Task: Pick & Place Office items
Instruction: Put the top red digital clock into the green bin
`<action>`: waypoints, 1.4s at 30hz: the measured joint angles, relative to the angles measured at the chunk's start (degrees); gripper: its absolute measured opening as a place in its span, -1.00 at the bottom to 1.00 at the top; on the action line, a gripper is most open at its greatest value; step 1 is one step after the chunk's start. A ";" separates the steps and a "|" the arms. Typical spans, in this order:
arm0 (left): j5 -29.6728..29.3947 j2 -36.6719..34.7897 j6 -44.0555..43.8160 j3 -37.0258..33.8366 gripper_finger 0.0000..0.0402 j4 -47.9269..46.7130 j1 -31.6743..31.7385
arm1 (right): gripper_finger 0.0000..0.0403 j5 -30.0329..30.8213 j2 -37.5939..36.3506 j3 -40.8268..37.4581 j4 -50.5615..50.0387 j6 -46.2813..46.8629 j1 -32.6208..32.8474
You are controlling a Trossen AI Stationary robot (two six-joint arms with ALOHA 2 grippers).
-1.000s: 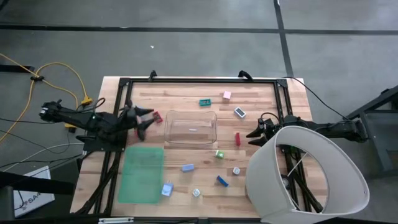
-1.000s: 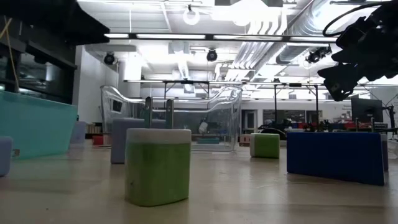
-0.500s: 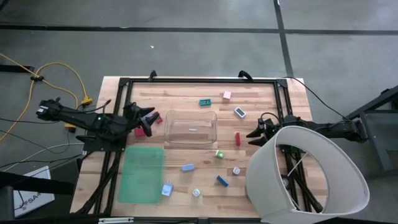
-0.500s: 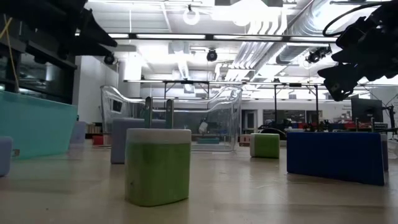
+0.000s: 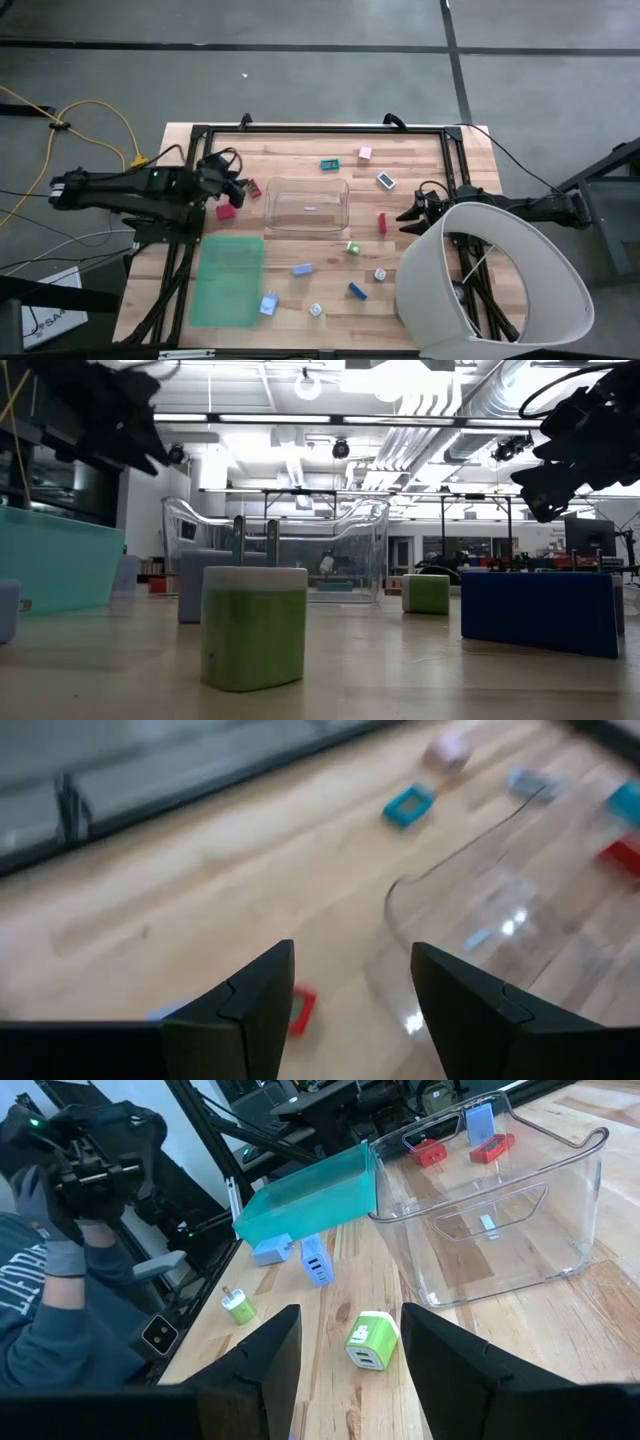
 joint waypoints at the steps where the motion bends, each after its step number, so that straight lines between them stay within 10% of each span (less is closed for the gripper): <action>1: 1.80 0.99 -0.26 0.23 -0.03 -0.46 1.57 | -0.20 0.00 0.00 0.00 -0.01 0.00 0.01; 21: 30.00 9.18 19.67 7.08 -0.03 1.84 24.91 | -0.20 0.00 -0.01 -0.01 -0.01 0.00 0.01; 42: 32.43 25.68 85.00 17.25 -0.03 -13.05 22.85 | -0.20 0.00 0.00 0.00 -0.01 0.00 -0.01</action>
